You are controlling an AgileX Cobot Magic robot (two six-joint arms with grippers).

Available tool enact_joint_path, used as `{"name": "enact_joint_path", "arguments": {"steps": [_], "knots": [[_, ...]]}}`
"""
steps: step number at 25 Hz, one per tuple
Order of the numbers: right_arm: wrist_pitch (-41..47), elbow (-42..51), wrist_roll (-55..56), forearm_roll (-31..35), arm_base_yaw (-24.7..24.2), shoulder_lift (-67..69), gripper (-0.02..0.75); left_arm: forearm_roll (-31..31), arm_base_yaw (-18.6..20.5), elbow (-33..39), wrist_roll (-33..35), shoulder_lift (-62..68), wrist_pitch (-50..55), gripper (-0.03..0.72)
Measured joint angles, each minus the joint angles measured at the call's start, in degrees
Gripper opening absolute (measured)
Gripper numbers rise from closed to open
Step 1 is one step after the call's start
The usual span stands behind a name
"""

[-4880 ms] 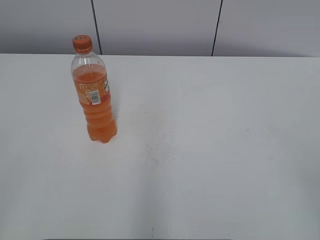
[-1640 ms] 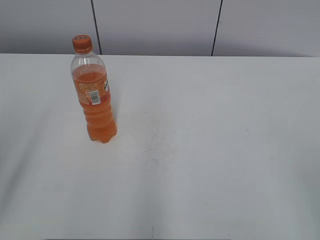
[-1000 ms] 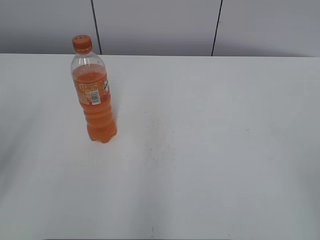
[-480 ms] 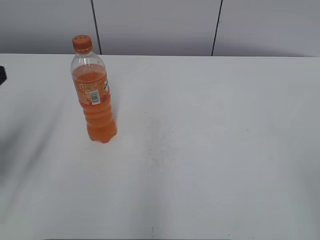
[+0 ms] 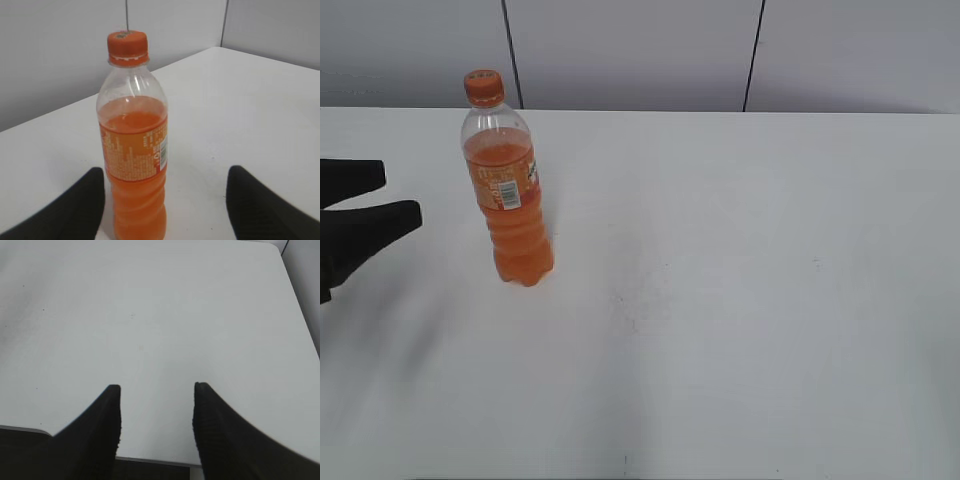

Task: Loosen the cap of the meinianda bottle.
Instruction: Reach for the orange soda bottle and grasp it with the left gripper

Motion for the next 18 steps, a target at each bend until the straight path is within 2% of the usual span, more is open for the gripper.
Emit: {"name": "enact_joint_path", "arguments": {"steps": [3, 7, 9, 14, 18], "knots": [[0.0, 0.0, 0.0, 0.0, 0.0, 0.0, 0.357, 5.9, 3.1, -3.9, -1.7, 4.9, -2.6, 0.492], [0.0, 0.0, 0.0, 0.0, 0.0, 0.0, 0.357, 10.0, 4.0, -9.8, -4.7, 11.6, -4.2, 0.624], [0.0, 0.0, 0.0, 0.0, 0.0, 0.0, 0.357, 11.7, 4.0, -13.7, -5.7, 15.8, -4.4, 0.663], [0.0, 0.0, 0.0, 0.0, 0.0, 0.0, 0.357, 16.7, 3.7, -23.2, -8.5, 26.1, -4.3, 0.678], [0.0, 0.0, 0.0, 0.0, 0.0, 0.0, 0.357, 21.6, 1.3, -30.3, -11.0, 32.3, -4.3, 0.664]]}}
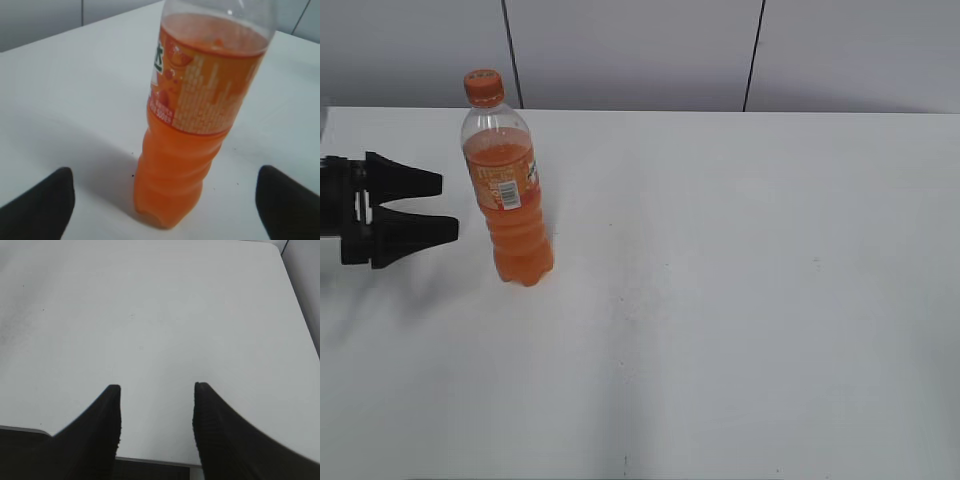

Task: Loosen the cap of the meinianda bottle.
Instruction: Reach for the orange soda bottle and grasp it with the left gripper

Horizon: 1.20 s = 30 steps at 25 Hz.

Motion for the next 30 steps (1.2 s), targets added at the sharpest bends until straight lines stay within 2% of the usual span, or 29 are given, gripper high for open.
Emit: {"name": "enact_joint_path", "arguments": {"steps": [8, 13, 25, 30], "knots": [[0.0, 0.0, 0.0, 0.0, 0.0, 0.0, 0.356, 1.9, -7.4, -11.2, -3.3, 8.7, 0.0, 0.607], [0.0, 0.0, 0.0, 0.0, 0.0, 0.0, 0.356, 1.8, -11.3, -14.3, -5.0, 10.6, -0.1, 0.582], [0.0, 0.0, 0.0, 0.0, 0.0, 0.0, 0.356, 0.3, -15.1, -14.6, -5.4, 11.7, 0.0, 0.572], [0.0, 0.0, 0.0, 0.0, 0.0, 0.0, 0.356, -0.2, -15.1, -14.6, -5.4, 11.7, 0.3, 0.469]]}}
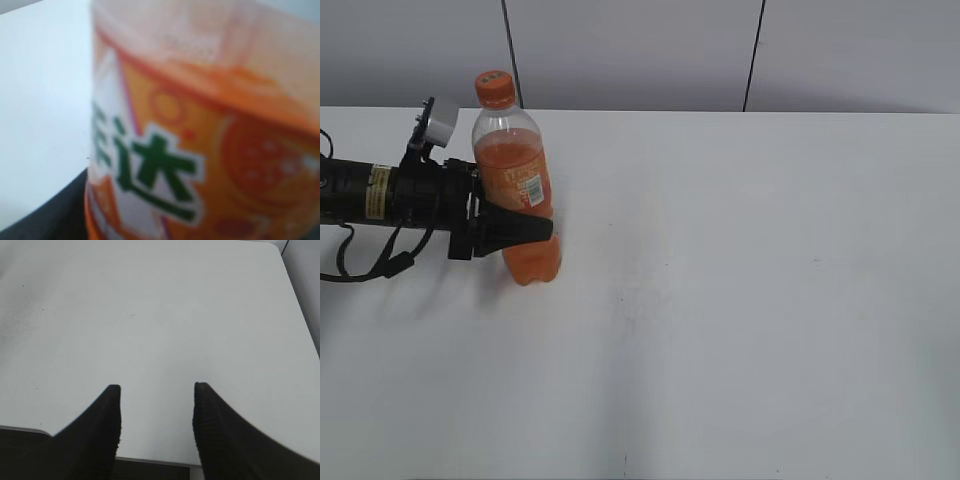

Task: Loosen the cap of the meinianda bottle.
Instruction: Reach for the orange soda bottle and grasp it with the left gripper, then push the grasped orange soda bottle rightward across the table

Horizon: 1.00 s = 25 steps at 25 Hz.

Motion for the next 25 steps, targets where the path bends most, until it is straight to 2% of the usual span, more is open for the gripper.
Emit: {"name": "enact_joint_path", "arguments": {"steps": [2, 8, 14, 21, 25], "knots": [[0.0, 0.0, 0.0, 0.0, 0.0, 0.0, 0.356, -0.1, 0.0, 0.0, 0.0, 0.0, 0.2, 0.445], [0.0, 0.0, 0.0, 0.0, 0.0, 0.0, 0.356, 0.8, -1.7, 0.0, -0.1, -0.5, 1.1, 0.445], [0.0, 0.0, 0.0, 0.0, 0.0, 0.0, 0.356, 2.6, -8.8, 0.0, -1.5, -4.1, 2.3, 0.416], [0.0, 0.0, 0.0, 0.0, 0.0, 0.0, 0.356, -3.5, -18.6, 0.0, -1.2, -6.1, 2.3, 0.415], [0.0, 0.0, 0.0, 0.0, 0.0, 0.0, 0.356, -6.7, -22.3, 0.0, 1.5, -5.6, 1.8, 0.415]]}}
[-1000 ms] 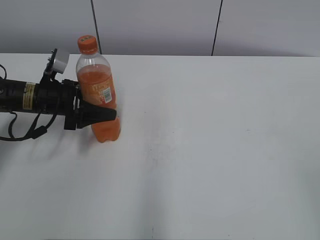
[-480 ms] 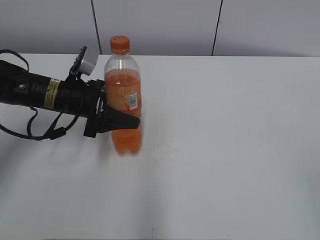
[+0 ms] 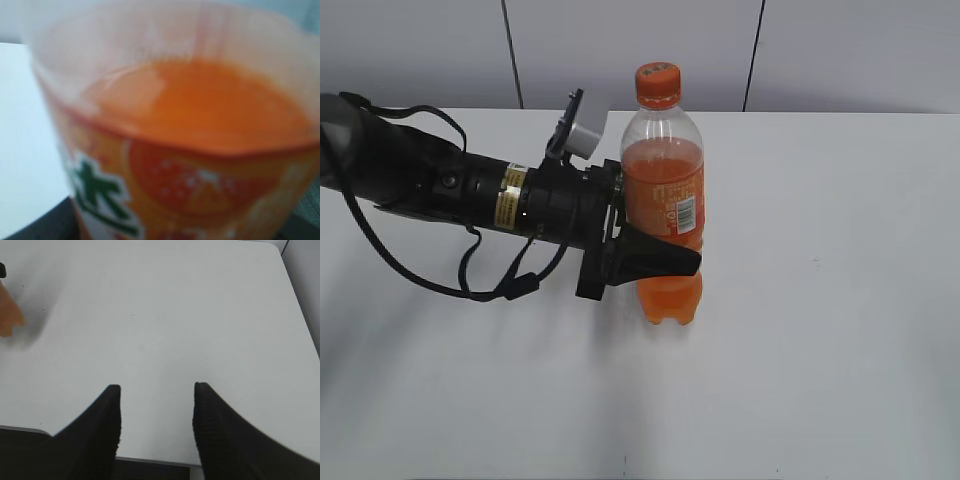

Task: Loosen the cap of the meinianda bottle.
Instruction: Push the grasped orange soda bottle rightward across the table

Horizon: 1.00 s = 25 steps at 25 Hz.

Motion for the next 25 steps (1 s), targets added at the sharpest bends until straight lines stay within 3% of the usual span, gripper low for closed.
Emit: {"name": "enact_joint_path", "arguments": {"steps": [12, 25], "knots": [[0.0, 0.0, 0.0, 0.0, 0.0, 0.0, 0.356, -1.8, -0.6, 0.1, 4.6, 4.1, 4.4, 0.415], [0.0, 0.0, 0.0, 0.0, 0.0, 0.0, 0.356, -2.4, -0.6, 0.1, 5.4, 5.7, 3.5, 0.415]]}}
